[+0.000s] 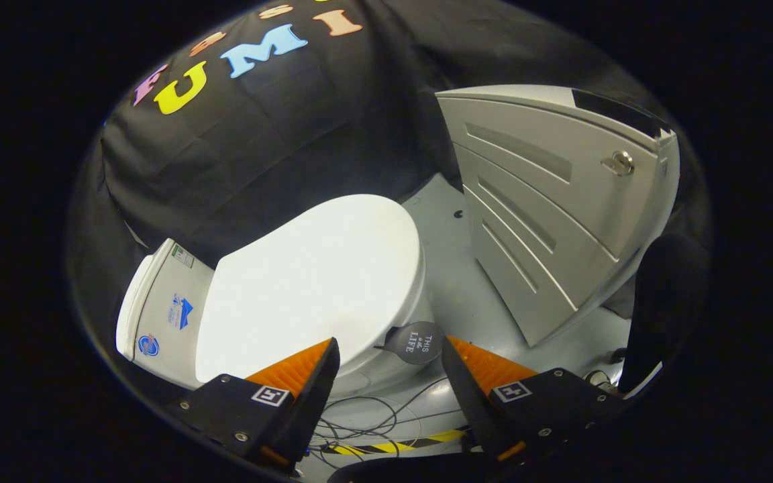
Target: Open the toilet lid.
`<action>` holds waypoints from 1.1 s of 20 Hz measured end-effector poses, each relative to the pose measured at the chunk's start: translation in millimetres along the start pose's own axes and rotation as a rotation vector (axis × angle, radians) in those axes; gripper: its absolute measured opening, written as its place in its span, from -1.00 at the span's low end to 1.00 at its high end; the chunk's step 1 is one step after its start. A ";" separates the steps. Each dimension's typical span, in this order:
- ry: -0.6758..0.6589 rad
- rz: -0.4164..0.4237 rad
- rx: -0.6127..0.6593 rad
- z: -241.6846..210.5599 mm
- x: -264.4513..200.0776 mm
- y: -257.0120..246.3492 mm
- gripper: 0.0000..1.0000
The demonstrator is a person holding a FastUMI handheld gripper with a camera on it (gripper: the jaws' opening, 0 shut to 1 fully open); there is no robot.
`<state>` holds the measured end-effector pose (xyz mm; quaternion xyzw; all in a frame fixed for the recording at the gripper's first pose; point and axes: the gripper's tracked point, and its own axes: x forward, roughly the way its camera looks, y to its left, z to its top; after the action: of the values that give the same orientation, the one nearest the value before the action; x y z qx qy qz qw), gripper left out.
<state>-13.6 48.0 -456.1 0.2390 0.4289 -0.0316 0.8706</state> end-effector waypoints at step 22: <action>-0.126 0.247 0.641 5.2 49.4 -20.4 0.18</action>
<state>16.0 35.1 -499.0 0.5480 0.3104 -0.0740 0.7732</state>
